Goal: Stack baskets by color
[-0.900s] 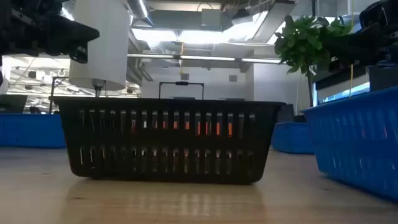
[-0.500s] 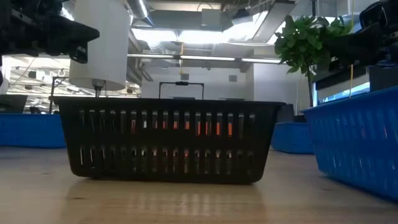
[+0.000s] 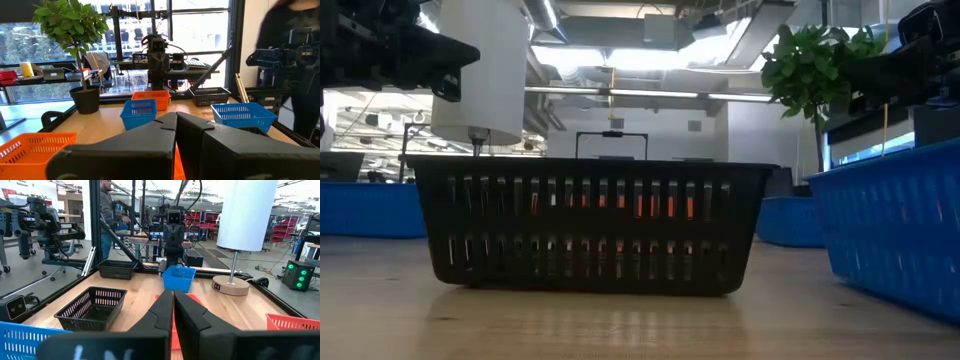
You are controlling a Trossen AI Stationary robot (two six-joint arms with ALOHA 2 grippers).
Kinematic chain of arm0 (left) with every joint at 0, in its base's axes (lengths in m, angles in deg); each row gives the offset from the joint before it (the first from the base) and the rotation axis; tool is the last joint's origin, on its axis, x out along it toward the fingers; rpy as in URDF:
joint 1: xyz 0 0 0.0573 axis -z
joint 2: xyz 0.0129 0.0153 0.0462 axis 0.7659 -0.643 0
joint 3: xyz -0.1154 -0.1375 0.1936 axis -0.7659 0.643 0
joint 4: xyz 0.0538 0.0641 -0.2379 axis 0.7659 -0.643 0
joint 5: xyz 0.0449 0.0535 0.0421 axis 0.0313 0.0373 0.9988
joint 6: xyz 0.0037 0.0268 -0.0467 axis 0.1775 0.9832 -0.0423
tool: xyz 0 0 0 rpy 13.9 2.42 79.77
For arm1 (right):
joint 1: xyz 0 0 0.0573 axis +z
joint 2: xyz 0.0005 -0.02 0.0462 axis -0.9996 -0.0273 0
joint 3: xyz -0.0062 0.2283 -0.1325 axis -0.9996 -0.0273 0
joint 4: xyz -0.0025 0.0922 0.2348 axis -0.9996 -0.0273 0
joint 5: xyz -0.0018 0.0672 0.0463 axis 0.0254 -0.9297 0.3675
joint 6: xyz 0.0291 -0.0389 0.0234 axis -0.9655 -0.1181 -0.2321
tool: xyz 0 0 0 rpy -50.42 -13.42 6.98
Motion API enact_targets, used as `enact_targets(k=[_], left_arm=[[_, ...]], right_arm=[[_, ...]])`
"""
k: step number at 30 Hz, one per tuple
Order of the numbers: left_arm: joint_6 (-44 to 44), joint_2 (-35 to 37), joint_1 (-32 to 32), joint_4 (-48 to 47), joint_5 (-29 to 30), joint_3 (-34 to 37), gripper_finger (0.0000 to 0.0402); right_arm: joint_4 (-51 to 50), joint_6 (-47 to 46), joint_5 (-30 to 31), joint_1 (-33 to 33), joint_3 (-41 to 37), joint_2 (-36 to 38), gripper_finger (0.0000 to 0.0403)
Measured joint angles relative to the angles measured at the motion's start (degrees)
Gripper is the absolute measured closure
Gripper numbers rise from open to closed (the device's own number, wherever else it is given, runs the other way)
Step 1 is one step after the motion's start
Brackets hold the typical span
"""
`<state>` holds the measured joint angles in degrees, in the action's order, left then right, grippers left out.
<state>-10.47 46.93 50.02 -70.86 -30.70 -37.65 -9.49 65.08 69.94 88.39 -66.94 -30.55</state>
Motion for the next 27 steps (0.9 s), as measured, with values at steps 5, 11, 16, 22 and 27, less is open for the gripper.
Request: enact_targets(k=[5,11,16,22,27], left_arm=[[0.0,-0.01,-0.01,0.01,0.0,0.0,0.0401],[-0.02,-0.02,0.0,0.02,0.0,0.0,0.0401],[-0.02,-0.02,-0.01,0.0,0.0,0.0,0.0401],[-0.02,0.0,-0.02,0.0,0.0,0.0,0.0401],[0.0,-0.02,0.0,0.0,0.0,0.0,0.0401]], right_arm=[[0.0,-0.01,-0.02,-0.01,0.0,0.0,0.0385],[0.0,-0.01,0.0,0.01,0.0,0.0,0.0385],[0.06,-0.01,0.0,-0.01,0.0,0.0,0.0385],[0.15,-5.19,-0.07,0.01,0.0,0.01,0.0385],[0.23,-10.8,-0.01,0.01,1.49,-0.07,0.0398]])
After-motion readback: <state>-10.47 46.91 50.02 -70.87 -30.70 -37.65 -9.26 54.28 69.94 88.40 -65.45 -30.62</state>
